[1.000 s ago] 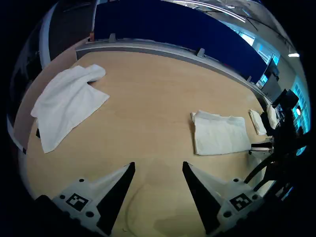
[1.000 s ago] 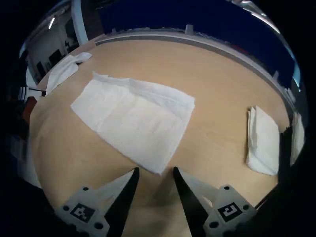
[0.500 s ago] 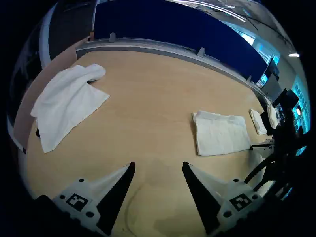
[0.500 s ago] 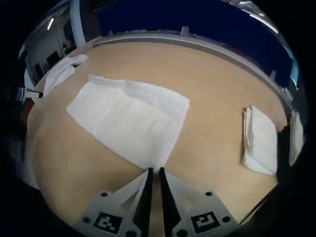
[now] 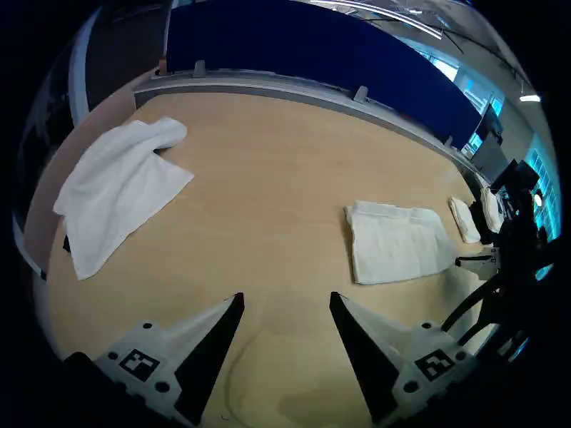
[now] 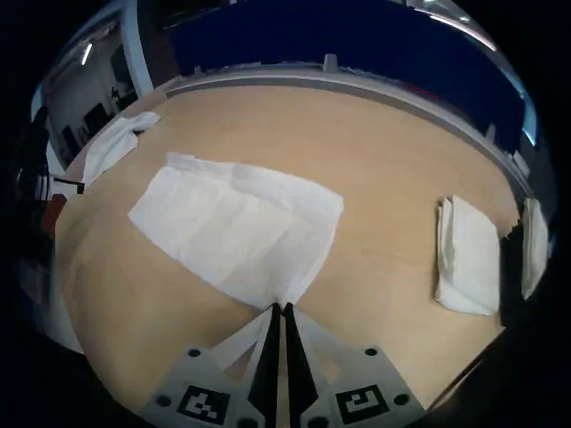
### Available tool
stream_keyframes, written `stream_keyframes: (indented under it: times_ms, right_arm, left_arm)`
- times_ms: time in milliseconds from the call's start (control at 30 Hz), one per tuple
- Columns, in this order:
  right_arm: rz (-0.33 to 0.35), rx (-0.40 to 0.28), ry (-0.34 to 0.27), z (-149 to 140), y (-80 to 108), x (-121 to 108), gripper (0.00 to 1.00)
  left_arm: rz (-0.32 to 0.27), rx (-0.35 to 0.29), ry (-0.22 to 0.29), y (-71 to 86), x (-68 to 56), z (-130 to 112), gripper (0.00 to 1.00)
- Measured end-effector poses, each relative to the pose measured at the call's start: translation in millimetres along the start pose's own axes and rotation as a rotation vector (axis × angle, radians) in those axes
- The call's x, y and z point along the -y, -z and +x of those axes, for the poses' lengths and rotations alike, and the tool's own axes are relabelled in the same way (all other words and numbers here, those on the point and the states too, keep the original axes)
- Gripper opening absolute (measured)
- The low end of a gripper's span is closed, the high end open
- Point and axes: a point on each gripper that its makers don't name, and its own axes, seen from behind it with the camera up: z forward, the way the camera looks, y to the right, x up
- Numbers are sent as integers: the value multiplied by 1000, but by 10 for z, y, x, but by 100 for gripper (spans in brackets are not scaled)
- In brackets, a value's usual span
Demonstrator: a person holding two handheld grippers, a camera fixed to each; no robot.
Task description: Fold towel
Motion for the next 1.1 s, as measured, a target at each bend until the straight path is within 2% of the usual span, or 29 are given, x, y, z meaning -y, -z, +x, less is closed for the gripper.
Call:
stream_keyframes:
  times_ms: [200, 600, 900, 1100]
  right_arm:
    - [22, -43, 8, 276, 129, 85, 5]
    - [66, -108, 100, 799, 324, 405, 5]
    - [78, -113, 134, 945, 300, 483, 5]
    - [103, -120, 178, 1117, 235, 651, 4]
  left_arm:
    - [-3, -3, -1, 31, -13, 23, 89]
    - [-10, -7, 3, 83, -43, 24, 89]
    - [-18, -15, 3, 107, -68, 45, 89]
    - [-23, -18, 6, 137, -87, 47, 89]
